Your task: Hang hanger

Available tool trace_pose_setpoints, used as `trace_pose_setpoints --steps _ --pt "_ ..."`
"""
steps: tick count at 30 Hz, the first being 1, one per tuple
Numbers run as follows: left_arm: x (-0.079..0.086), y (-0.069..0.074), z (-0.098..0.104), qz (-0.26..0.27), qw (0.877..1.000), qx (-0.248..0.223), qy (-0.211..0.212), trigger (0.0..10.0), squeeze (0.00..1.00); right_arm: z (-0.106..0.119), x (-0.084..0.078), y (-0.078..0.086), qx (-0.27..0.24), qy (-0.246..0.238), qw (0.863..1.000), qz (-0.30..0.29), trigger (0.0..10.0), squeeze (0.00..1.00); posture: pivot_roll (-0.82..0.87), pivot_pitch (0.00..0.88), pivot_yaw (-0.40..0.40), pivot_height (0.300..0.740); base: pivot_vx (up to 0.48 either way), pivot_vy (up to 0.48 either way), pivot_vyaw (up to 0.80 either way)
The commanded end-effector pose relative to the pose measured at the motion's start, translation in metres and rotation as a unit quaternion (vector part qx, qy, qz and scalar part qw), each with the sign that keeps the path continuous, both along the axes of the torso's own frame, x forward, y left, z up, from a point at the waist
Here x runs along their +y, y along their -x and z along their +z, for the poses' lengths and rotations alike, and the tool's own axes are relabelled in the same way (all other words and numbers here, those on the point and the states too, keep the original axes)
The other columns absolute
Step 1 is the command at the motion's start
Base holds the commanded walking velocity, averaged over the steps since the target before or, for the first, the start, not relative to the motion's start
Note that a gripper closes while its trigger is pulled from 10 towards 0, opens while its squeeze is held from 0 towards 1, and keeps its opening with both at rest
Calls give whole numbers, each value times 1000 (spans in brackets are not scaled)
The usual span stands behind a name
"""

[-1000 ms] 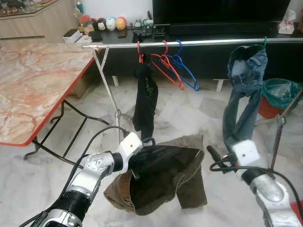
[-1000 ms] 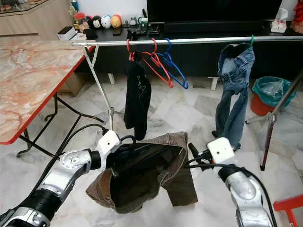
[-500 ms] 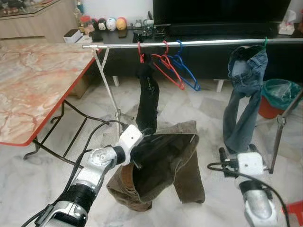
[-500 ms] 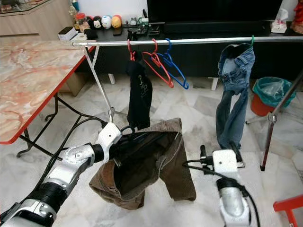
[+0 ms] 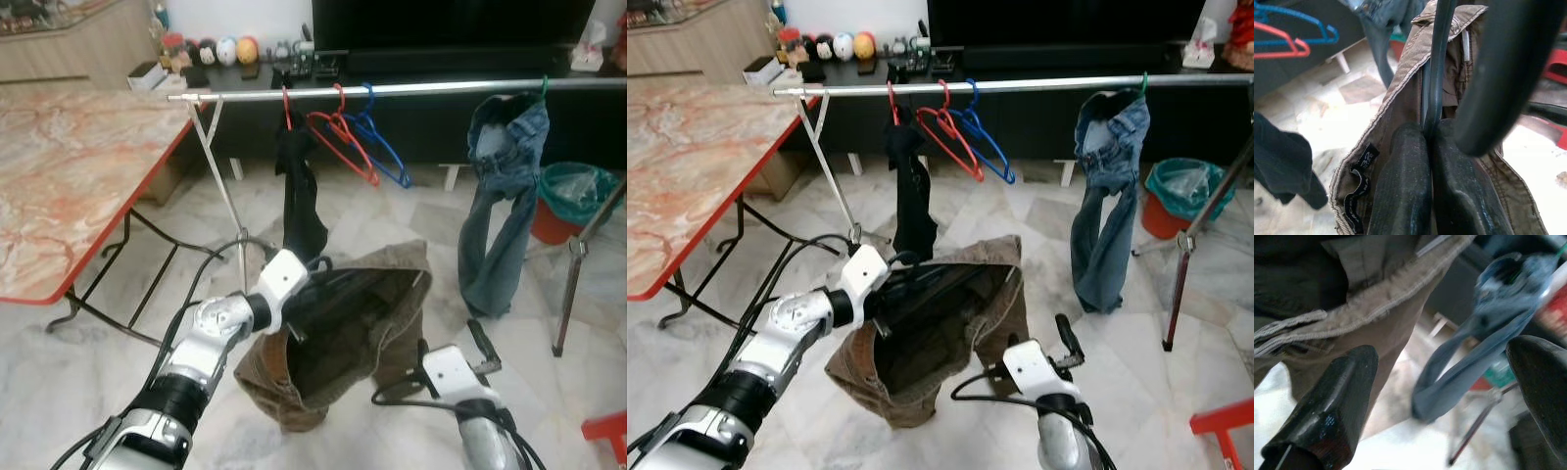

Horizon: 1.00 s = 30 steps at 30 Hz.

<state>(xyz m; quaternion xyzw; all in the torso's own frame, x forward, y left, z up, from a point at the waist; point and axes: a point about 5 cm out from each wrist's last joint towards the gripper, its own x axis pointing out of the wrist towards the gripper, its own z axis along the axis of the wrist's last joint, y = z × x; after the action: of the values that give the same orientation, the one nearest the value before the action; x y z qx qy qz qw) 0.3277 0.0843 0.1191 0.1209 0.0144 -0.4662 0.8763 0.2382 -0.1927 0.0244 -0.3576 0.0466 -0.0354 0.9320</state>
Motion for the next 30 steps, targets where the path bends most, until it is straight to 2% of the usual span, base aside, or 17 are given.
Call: trace_pose_setpoints --steps 1,4,9,12,15,19,24,30 --pt "0 -2 15 -4 999 -25 24 10000 0 0 0 0 -6 13 1000 -3 10000 0 44 43 99 740 0 0 0" --pt "-2 -1 15 -13 999 -20 28 10000 0 6 -7 -5 -51 35 997 -34 10000 0 45 43 100 740 0 0 0" --pt "-2 0 15 -17 999 -19 29 10000 0 7 -9 -5 -65 36 996 -46 10000 0 48 44 101 740 0 0 0" --pt "-2 2 13 -21 999 -14 29 10000 0 13 -12 -5 -92 39 993 -55 10000 0 48 42 103 740 0 0 0" --pt "-3 3 13 -23 999 -13 29 10000 0 16 -11 -7 -108 33 992 -49 10000 0 46 39 105 740 0 0 0" --pt "-6 4 13 -31 999 -12 29 10000 0 19 6 -11 -116 -16 993 10 10000 0 45 29 105 740 0 0 0" --pt "-7 5 12 -34 999 -10 33 10000 0 28 12 -13 -148 -36 988 21 10000 0 49 23 104 740 0 0 0" --pt "-6 6 11 -36 999 -5 33 10000 0 28 4 -15 -151 -2 988 -6 10000 0 49 20 102 740 0 0 0"
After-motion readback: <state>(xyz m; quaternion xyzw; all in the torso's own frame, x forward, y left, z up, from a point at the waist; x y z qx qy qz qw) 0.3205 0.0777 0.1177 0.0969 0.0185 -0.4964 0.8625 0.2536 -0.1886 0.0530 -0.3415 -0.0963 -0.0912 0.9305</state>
